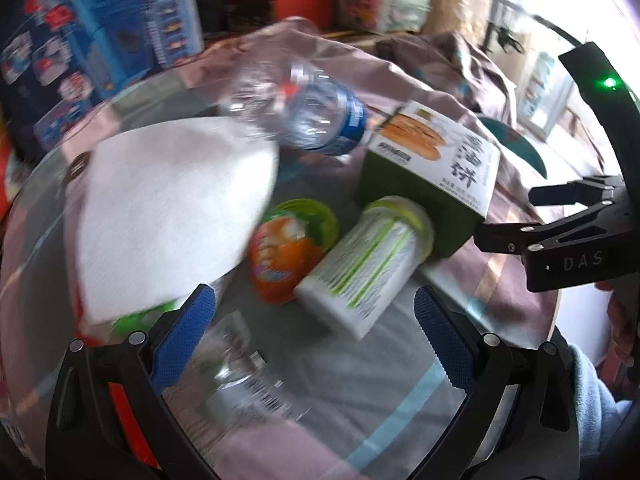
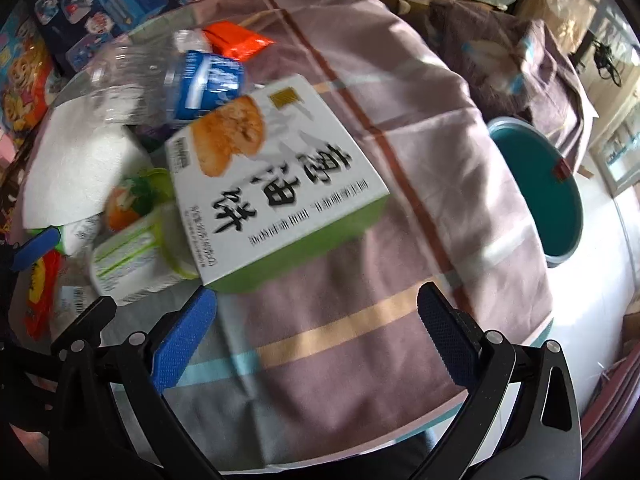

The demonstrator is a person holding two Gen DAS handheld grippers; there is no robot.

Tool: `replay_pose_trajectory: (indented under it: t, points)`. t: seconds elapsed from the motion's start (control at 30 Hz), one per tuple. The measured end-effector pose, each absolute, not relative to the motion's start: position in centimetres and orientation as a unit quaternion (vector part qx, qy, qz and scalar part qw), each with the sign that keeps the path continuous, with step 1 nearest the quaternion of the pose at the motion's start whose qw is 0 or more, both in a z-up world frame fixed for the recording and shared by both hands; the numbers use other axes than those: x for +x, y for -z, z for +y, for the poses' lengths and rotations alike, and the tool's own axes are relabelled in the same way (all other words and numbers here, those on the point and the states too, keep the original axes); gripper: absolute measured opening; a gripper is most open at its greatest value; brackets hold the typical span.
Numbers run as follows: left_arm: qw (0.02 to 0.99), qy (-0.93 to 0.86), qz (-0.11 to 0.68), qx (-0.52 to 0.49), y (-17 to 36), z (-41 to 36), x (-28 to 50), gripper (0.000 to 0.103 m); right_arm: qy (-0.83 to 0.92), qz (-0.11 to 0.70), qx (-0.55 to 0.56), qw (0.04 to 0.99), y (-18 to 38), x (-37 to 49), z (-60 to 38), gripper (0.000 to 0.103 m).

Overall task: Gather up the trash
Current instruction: 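Grasp the white-green supplement jar with the left tool while the right tool grasps the pastry box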

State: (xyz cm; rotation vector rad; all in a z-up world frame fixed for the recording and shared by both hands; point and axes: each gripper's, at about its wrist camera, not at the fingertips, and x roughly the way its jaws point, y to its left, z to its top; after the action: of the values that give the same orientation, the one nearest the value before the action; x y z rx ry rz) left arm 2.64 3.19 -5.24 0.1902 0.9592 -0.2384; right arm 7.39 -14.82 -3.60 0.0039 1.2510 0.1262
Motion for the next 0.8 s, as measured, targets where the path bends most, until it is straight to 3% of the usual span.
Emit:
replay_pose_trajectory:
  t: [0.2,0.4,0.73,0.8]
  points:
    - [0.858,0.148,0.478,0.116,6.8,0.7,3.6,0.097,-0.025,0.593,0.044,0.803,4.7,7.9,-19.4,0.097]
    - [0.838,0.173,0.510,0.088,7.9,-0.5,2.9,0.066,-0.008,0.589,0.071,0.805,4.8,8.6,-22.2,0.097]
    - [0.817,0.166,0.547,0.076,9.0,-1.7,4.1,0.068,-0.026,0.596,0.091,0.797,5.5,8.3,-23.0,0.097]
    - [0.817,0.167,0.547,0.081,8.9,-2.0,4.4,0.075,-0.027,0.592,0.091,0.800,5.1,8.0,-23.1,0.097]
